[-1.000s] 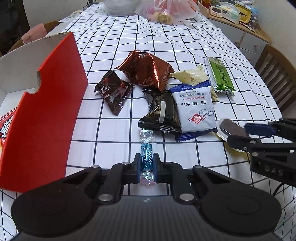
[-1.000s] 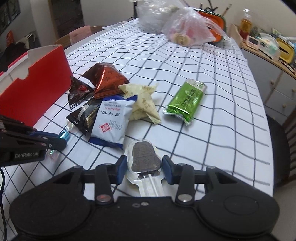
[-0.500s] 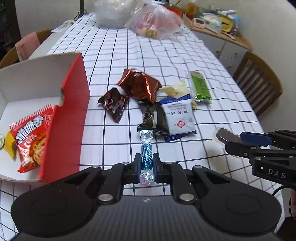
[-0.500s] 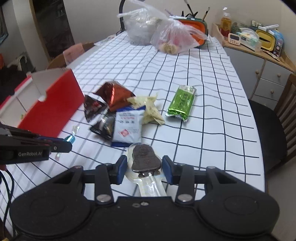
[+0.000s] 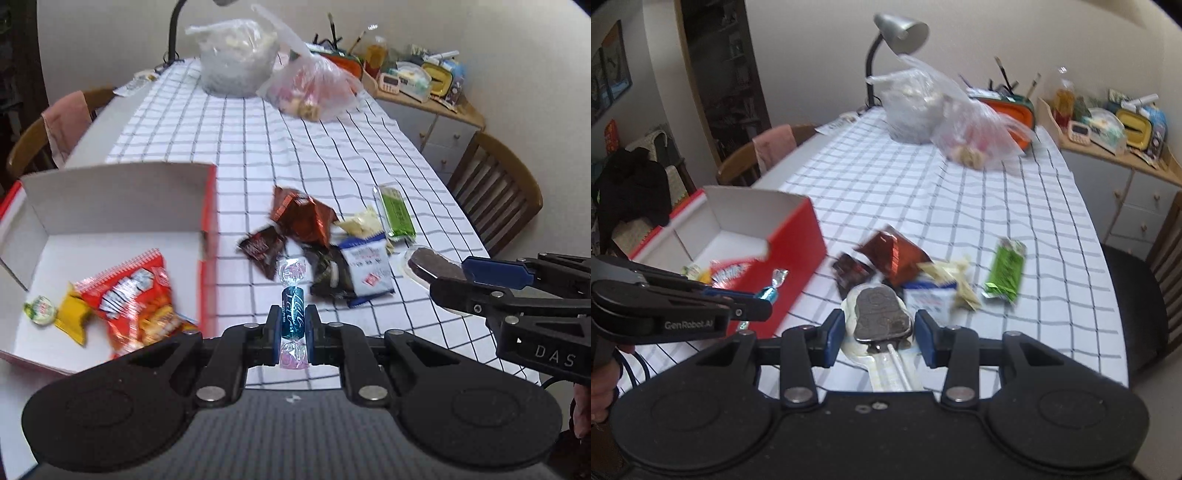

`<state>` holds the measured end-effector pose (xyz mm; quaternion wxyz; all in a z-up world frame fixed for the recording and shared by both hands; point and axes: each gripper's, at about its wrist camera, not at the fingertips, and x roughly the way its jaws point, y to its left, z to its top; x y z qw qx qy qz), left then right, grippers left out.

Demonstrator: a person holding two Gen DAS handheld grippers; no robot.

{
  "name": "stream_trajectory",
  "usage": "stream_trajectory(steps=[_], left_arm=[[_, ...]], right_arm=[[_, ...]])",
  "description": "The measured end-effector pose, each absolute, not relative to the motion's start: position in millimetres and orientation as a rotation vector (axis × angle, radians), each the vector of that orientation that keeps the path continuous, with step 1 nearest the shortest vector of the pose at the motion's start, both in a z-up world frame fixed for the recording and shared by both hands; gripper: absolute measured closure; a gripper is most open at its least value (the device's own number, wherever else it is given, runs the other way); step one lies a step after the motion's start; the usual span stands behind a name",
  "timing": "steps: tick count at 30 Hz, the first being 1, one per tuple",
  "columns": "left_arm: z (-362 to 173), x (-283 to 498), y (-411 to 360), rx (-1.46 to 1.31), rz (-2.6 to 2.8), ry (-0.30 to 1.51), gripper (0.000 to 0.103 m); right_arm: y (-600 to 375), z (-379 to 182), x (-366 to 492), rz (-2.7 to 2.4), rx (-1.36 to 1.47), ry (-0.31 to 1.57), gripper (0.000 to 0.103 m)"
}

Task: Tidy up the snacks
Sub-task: 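Carry both snacks over the box and open both tools to drop them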

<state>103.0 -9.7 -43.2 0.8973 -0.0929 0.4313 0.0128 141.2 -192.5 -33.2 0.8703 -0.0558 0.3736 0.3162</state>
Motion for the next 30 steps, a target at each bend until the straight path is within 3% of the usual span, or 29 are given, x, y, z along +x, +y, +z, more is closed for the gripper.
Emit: stream_trajectory(steps=[16, 30], left_arm=[[-20, 83, 87, -0.198, 0.127, 0.816, 0.091], [-36, 78, 174, -0.188, 0.228, 0.842, 0.091]], right_arm=[[-93, -15, 135, 0.739, -0.151, 0.72, 0.063], [-1, -38, 147, 0.805, -0.223, 0.762, 0.063]])
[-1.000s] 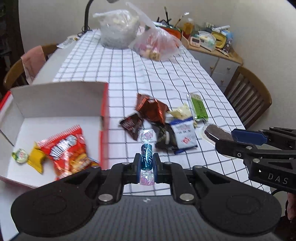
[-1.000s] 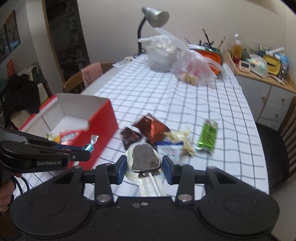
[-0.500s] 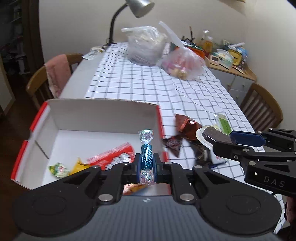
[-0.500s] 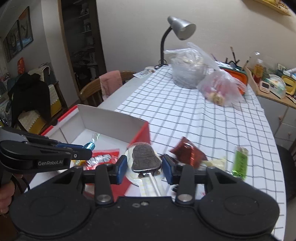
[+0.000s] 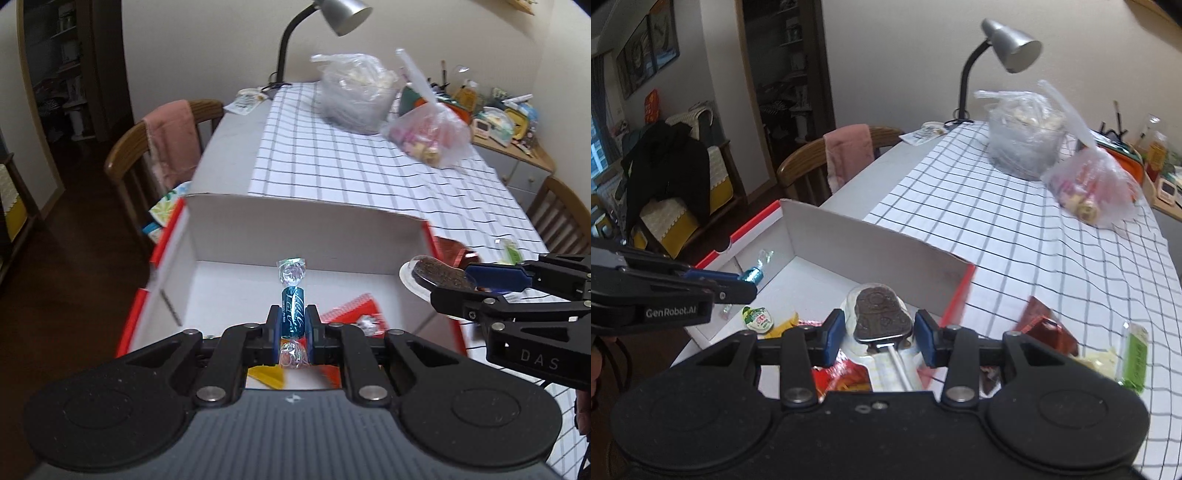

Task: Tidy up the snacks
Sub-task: 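Carry both snacks over the box and open both tools to drop them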

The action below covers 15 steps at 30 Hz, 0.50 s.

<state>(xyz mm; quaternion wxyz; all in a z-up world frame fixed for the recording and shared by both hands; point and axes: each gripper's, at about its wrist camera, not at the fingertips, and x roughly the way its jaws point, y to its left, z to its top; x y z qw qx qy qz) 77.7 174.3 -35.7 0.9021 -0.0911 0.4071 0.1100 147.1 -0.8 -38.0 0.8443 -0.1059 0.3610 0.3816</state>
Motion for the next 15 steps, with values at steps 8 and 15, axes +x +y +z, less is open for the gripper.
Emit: stream_trajectory(steps=[8, 15], left_arm=[[-62, 93, 210, -0.159, 0.257, 0.9, 0.091], [-90, 109, 223, -0.135, 0.261, 0.989, 0.091]], right_arm=[[43, -67, 149, 0.842, -0.291, 0.817, 0.063], [67, -90, 152, 0.842, -0.369, 0.856, 0.063]])
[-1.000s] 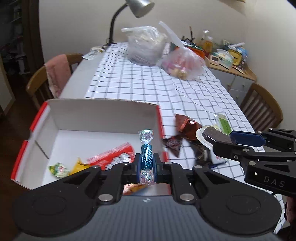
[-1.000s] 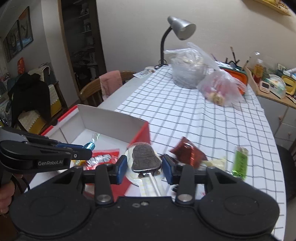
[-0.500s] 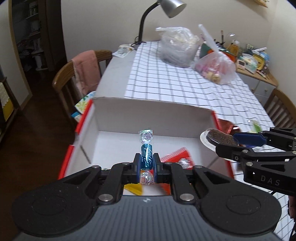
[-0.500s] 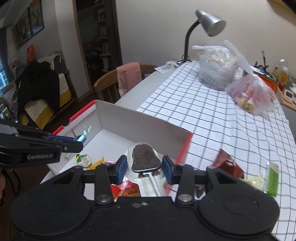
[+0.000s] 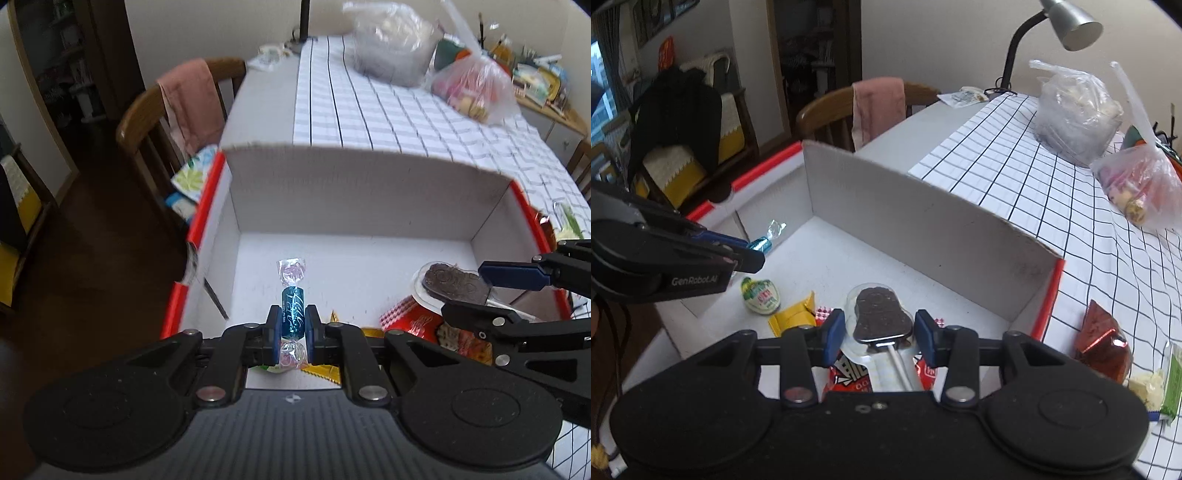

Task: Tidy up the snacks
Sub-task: 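Carry both snacks over the box and open both tools to drop them, then move both tools back over the snack pile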

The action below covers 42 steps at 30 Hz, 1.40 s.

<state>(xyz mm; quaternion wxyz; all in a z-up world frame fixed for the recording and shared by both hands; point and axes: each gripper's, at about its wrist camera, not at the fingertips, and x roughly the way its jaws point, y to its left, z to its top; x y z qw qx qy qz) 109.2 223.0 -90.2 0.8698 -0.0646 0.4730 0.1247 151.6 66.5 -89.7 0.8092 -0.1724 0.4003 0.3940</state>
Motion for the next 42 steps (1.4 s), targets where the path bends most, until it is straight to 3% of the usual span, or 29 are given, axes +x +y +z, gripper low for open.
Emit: stream_trajectory(steps=[14, 32, 37, 39, 42], left_arm=[[-115, 120, 212, -0.111, 0.219, 1.087, 0.091], [-89, 99, 204, -0.155, 0.223, 1.005, 0.09], [-71, 92, 195, -0.159, 0.208, 0.949, 0.08], [-63, 89, 188, -0.152, 0.202, 0.926, 0.074], [-53, 86, 178, -0.144, 0.185, 0.897, 0.073]], right_arm=[[70, -106, 153, 0.83, -0.394, 0.923, 0.063], [45, -74, 144, 0.852, -0.288, 0.879, 0.05], [29, -59, 143, 0.854, -0.241, 0.852, 0.047], [22, -53, 141, 0.856, -0.222, 0.839, 0.041], [12, -44, 137, 0.86, -0.203, 0.816, 0.037]])
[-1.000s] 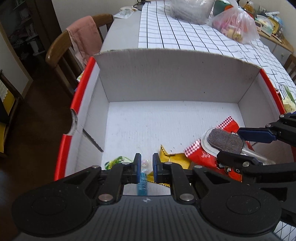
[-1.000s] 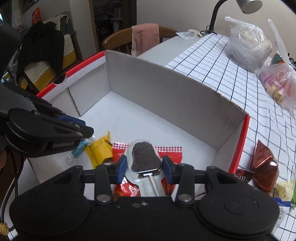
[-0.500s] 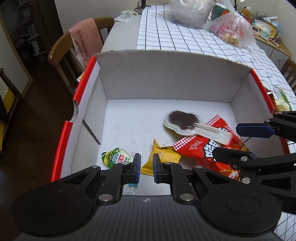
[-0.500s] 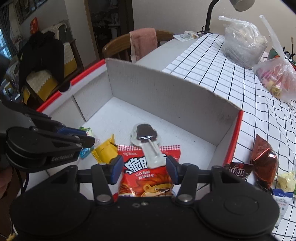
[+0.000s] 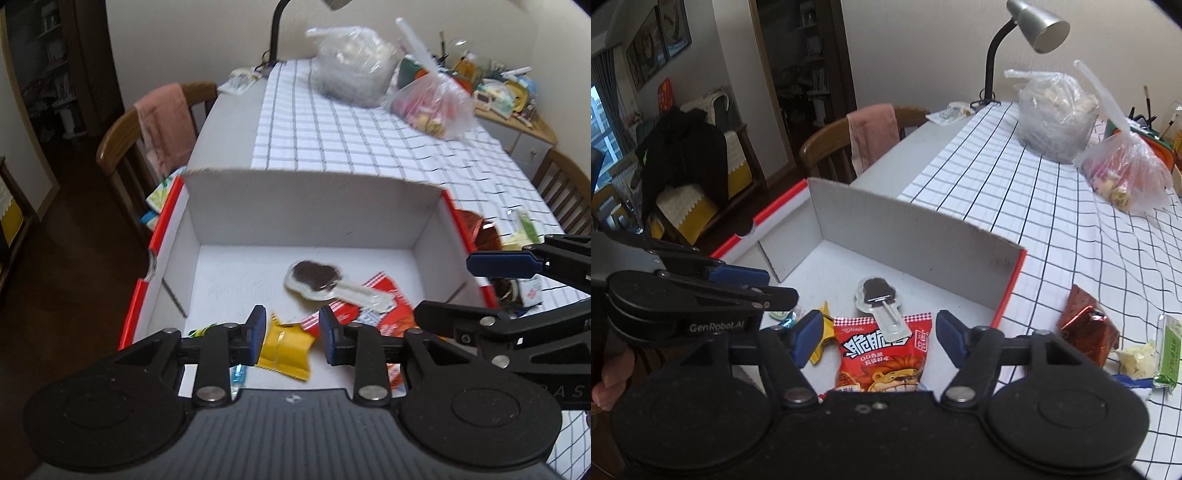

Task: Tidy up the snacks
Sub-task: 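Move both tools back over the snack pile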

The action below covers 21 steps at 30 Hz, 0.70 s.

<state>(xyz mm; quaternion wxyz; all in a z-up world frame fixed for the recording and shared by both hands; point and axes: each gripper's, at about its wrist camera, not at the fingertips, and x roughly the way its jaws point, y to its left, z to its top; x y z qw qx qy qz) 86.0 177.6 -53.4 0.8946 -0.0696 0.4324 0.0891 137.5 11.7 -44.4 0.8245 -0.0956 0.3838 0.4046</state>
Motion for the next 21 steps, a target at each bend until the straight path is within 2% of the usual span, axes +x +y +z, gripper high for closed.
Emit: stream_trajectory(steps=[2, 7, 14, 16, 21], left_arm=[[-48, 84, 171, -0.143, 0.181, 0.884, 0.071], [-34, 78, 155, -0.149, 0.167, 0.831, 0.045], [-22, 78, 127, -0.15, 0.114, 0.795, 0.041], [-20, 78, 118, -0.146, 0.108, 0.785, 0.035], [-18, 81, 94, -0.131, 0.072, 0.78, 0.033]], right_arm=[[5, -39, 135, 0.863, -0.195, 0.801, 0.034], [-18, -25, 134, 0.856, -0.155, 0.773, 0.023], [-55, -16, 133, 0.841, -0.12, 0.752, 0.02], [-67, -15, 133, 0.83, -0.108, 0.746, 0.014], [-98, -13, 133, 0.808, -0.068, 0.744, 0.012]])
